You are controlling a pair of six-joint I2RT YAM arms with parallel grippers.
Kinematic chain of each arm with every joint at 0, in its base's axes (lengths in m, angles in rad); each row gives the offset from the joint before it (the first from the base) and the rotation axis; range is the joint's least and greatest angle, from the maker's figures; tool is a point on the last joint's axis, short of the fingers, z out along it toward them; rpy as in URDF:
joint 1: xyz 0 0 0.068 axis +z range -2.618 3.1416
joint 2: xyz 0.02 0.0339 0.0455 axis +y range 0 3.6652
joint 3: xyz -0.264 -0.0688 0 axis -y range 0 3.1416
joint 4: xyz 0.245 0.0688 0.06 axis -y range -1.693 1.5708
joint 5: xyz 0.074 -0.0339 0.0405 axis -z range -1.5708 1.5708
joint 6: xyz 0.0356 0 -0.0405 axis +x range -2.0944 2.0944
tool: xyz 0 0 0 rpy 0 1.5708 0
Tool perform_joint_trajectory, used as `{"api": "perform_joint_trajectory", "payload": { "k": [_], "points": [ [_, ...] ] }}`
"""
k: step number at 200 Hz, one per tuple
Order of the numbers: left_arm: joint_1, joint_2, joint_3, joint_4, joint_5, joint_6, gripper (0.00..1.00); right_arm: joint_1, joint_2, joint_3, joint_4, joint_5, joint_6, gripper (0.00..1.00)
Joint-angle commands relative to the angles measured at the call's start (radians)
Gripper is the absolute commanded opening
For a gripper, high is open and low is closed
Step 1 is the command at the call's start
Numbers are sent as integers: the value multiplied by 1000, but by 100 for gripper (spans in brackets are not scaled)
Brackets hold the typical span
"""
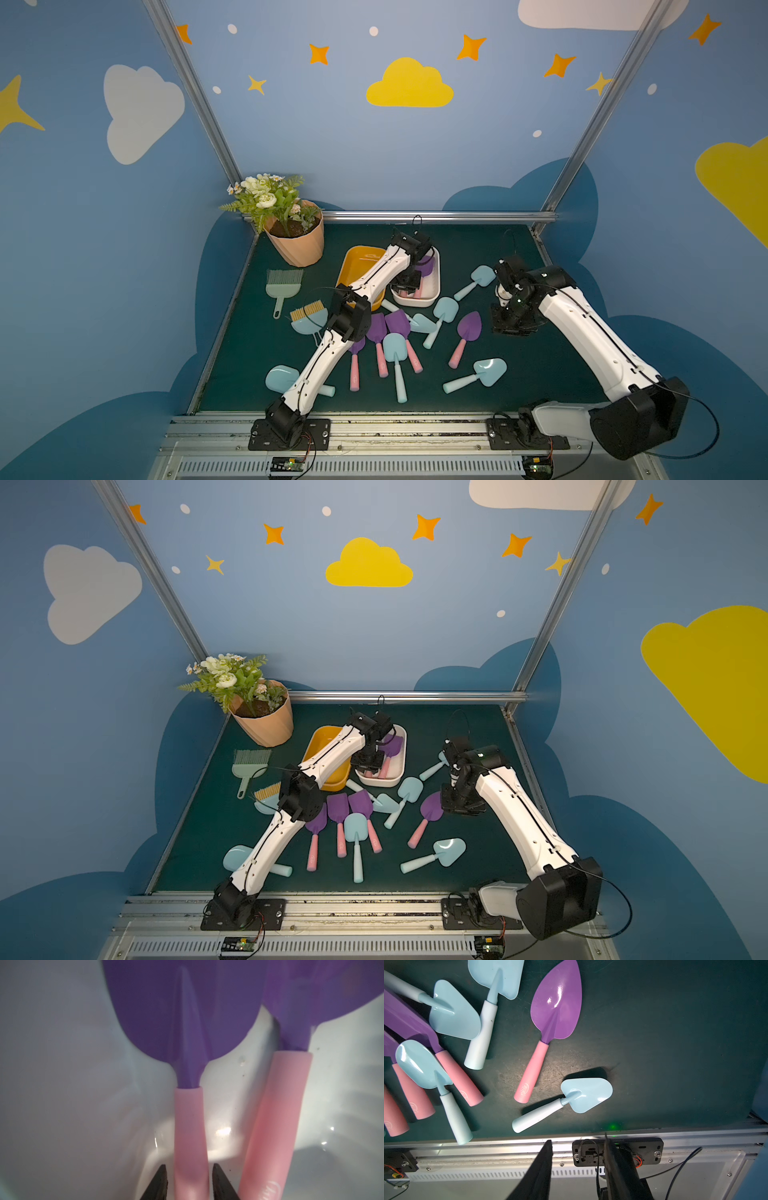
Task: Sort the small shovels by color and place them into the storage box
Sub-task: Place the shovel in the storage box, then pick up the shovel from the center of the board.
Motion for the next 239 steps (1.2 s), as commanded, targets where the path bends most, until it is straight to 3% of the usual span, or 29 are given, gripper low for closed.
{"api": "perform_joint_trajectory", "payload": {
  "k": [1, 29, 85, 137, 180, 239],
  "points": [
    [-7, -36, -8, -6, -28, 17, 30, -6, -22, -6, -4, -4, -3, 42],
    [-20, -89, -6, 16, -44, 33, 38, -6, -23, 5, -12, -6, -1, 42],
    [-64, -236, -3, 47, -95, 64, 45, -6, -30, 48, -42, -13, 14, 42],
    [-100, -467, -88, 6, -172, 49, 48, -1, -31, 71, -79, -48, 63, 40],
    [-105, -729, -393, -28, -243, -44, 48, 14, -98, 79, -89, -54, 126, 41],
    [-111, -1132, -1012, 90, -324, -236, 49, 43, -142, 18, -86, -148, 234, 44]
  ]
}}
